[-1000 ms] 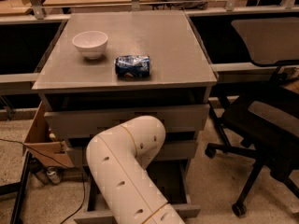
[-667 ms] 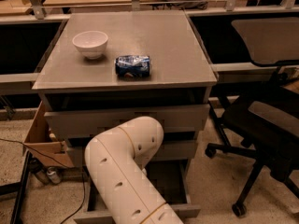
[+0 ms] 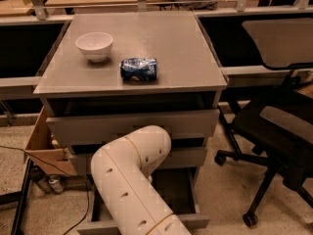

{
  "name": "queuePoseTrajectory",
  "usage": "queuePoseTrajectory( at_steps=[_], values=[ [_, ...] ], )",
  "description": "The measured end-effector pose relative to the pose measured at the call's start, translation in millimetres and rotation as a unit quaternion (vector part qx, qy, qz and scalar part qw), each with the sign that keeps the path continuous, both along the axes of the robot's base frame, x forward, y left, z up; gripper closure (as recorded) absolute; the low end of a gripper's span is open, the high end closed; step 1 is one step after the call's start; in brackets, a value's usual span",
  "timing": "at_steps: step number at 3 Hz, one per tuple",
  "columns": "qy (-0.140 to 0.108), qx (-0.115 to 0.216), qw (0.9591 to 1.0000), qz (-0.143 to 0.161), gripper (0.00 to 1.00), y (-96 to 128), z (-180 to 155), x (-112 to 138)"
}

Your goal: Pick green can from bottom drawer and place on counter

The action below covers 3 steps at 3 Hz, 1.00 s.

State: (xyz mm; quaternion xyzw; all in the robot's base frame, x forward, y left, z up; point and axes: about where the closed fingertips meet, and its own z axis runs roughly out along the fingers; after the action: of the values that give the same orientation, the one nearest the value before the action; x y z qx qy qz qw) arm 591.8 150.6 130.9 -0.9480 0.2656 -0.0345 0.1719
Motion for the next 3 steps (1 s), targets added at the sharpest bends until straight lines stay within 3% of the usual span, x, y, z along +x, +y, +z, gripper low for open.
queuePoseTrajectory(
  at_steps=[2,3],
  values=[
    [0.004,-0.015,0.9998,-0.015,0.58,-2.4,1.0,4.8],
    [0.0,-0.02,0.9996,-0.021,0.81,-7.9,10.4,-4.9]
  ],
)
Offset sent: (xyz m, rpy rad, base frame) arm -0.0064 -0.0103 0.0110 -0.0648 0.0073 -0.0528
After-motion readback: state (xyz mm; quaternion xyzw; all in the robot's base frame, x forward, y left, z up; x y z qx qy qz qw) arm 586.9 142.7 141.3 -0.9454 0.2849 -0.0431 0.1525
